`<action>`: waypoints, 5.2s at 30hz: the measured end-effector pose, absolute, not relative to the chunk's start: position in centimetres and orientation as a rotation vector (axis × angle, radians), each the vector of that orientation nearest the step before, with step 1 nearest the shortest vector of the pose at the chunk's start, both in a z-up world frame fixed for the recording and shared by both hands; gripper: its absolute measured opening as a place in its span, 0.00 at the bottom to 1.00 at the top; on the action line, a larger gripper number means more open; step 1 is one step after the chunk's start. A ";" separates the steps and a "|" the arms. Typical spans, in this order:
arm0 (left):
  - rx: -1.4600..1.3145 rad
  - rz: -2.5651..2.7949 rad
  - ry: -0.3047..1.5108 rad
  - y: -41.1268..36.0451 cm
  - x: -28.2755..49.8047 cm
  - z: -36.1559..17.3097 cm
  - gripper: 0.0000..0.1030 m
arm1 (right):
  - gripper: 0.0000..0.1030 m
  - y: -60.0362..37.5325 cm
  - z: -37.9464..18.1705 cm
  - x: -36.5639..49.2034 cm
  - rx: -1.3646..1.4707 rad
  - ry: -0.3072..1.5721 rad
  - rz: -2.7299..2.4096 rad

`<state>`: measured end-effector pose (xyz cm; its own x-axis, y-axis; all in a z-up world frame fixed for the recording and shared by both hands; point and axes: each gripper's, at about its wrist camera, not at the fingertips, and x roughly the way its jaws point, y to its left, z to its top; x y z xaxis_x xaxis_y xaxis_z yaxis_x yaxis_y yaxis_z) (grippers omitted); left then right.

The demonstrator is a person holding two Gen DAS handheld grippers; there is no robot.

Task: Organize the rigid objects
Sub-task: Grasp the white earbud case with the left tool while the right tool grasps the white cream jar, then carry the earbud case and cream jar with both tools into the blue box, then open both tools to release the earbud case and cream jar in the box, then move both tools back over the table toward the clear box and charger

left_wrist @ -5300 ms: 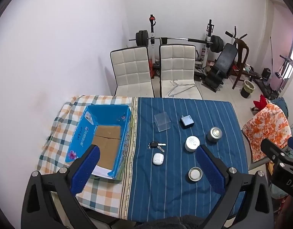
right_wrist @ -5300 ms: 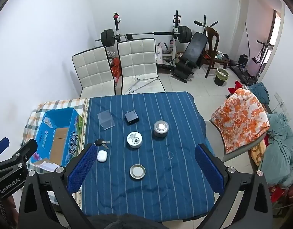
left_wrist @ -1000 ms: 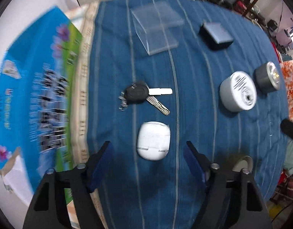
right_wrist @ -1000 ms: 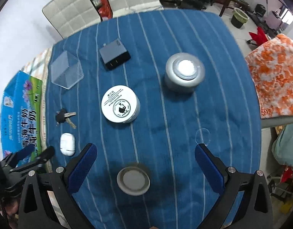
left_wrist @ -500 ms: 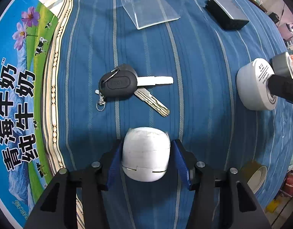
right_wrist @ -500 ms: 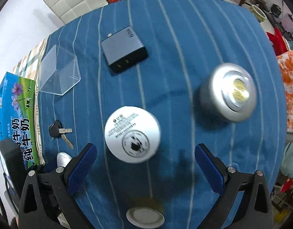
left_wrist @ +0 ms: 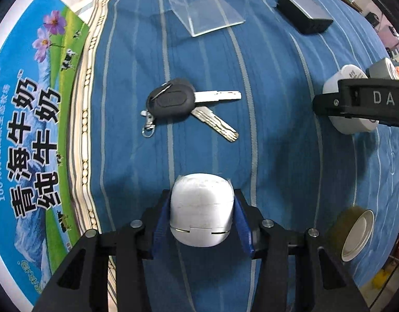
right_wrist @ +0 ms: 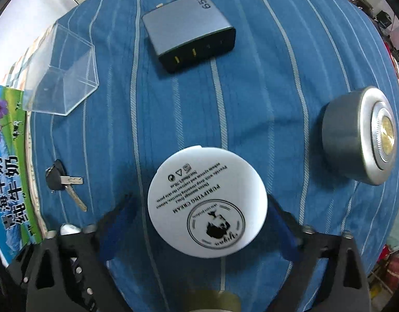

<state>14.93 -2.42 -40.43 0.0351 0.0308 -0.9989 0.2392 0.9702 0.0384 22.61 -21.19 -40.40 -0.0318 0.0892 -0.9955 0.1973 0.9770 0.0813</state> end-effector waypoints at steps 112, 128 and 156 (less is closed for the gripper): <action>-0.347 0.364 1.479 30.7 23.5 -37.5 0.59 | 0.89 24.6 -38.3 36.0 -0.155 1.521 0.532; -0.299 0.386 1.336 30.3 19.5 -28.6 0.97 | 0.95 21.6 -30.1 32.7 -0.187 1.450 0.549; -0.062 0.126 1.171 16.4 14.2 -17.3 0.97 | 0.95 1.8 -18.1 20.1 0.094 1.272 0.439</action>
<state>14.19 16.42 -17.27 0.3831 0.0663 -0.9213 -0.1310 0.9912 0.0169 20.08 1.76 -18.05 0.2237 0.3685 -0.9023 -0.2661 0.9137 0.3072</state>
